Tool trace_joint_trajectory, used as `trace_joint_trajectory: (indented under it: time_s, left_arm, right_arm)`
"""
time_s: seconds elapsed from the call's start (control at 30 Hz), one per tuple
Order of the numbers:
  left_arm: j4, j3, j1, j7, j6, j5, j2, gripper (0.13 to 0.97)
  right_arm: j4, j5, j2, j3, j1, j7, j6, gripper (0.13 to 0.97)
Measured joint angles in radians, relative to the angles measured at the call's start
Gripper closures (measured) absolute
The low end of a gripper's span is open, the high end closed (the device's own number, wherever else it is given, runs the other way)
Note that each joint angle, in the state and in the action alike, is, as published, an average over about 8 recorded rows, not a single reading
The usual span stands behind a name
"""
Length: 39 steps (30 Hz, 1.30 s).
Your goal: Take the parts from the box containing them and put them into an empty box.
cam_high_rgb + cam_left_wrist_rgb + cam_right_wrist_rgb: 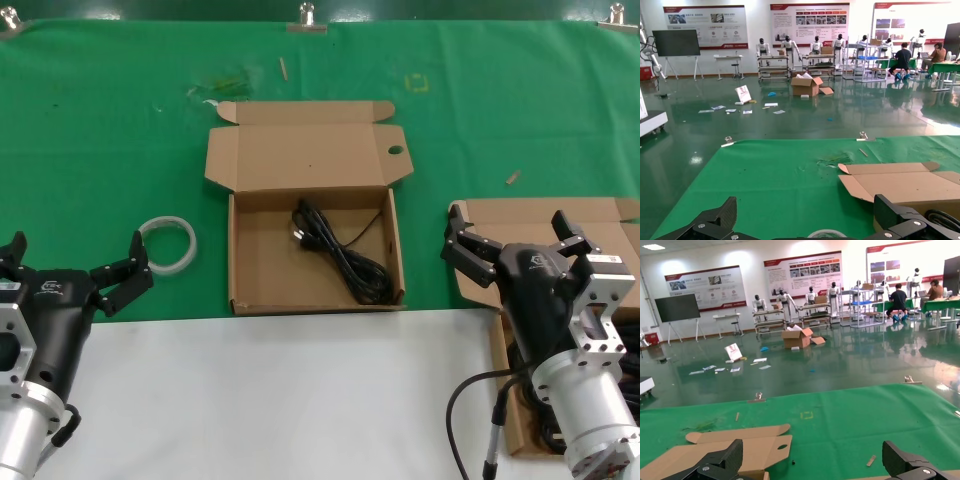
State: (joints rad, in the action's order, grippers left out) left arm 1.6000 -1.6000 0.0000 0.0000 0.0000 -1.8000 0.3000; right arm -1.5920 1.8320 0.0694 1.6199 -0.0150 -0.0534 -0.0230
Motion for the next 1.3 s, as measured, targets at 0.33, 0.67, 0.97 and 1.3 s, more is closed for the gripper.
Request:
trace_joint_trajectory:
  time_s: [0.33,0.67,0.97,1.3]
  left_arm:
    - [0.000,0.000,0.000,0.000,0.000,0.000,0.000,0.132]
    - [0.000,0.000,0.000,0.000,0.000,0.000,0.000,0.132]
    - [0.000,0.000,0.000,0.000,0.000,0.000,0.000,0.132]
    - [0.000,0.000,0.000,0.000,0.000,0.000,0.000,0.132]
  right_arm:
    - [0.000,0.000,0.000,0.000,0.000,0.000,0.000,0.129]
    - [0.000,0.000,0.000,0.000,0.000,0.000,0.000,0.129]
    - [0.000,0.000,0.000,0.000,0.000,0.000,0.000,0.129]
    - [0.000,0.000,0.000,0.000,0.000,0.000,0.000,0.129]
